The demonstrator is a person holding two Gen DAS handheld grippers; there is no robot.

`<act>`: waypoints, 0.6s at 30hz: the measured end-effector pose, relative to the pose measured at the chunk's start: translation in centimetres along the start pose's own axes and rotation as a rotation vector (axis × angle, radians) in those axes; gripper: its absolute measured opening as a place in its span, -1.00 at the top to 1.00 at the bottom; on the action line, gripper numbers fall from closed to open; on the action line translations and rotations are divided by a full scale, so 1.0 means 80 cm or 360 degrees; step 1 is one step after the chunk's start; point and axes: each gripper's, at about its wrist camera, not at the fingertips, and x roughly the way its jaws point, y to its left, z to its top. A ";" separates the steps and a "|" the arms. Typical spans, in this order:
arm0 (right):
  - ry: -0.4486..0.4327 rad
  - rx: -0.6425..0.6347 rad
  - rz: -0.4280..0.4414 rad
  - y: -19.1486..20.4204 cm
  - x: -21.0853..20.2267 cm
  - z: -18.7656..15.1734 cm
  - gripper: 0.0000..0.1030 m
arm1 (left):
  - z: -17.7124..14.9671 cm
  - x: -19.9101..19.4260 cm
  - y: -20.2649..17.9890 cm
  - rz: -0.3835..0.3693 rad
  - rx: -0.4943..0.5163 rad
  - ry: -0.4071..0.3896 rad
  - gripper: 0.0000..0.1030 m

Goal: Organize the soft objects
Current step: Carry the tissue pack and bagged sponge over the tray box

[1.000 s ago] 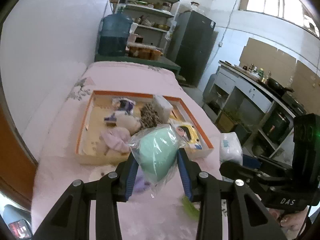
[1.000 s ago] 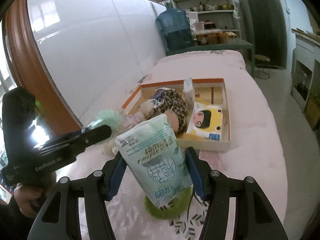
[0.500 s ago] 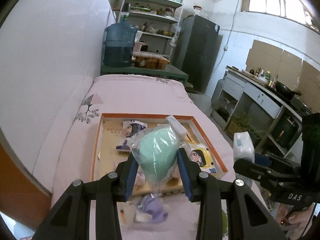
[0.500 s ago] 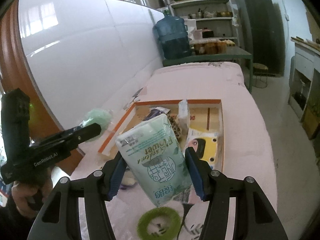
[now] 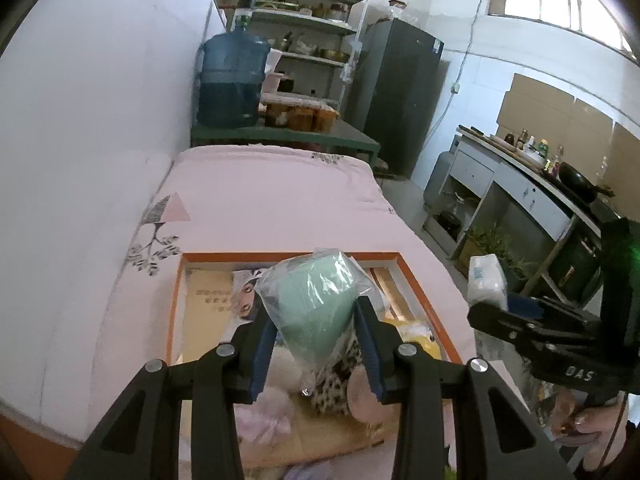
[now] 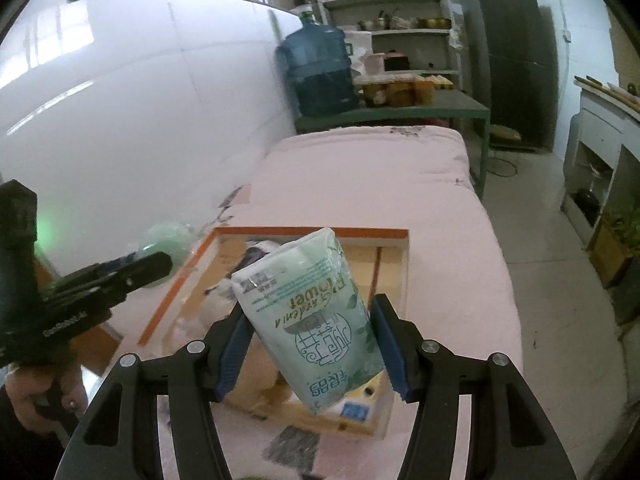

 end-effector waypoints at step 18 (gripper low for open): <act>0.0142 0.0025 -0.0067 -0.057 0.109 0.037 -0.17 | 0.023 0.107 0.001 0.0036 -0.0063 0.0103 0.24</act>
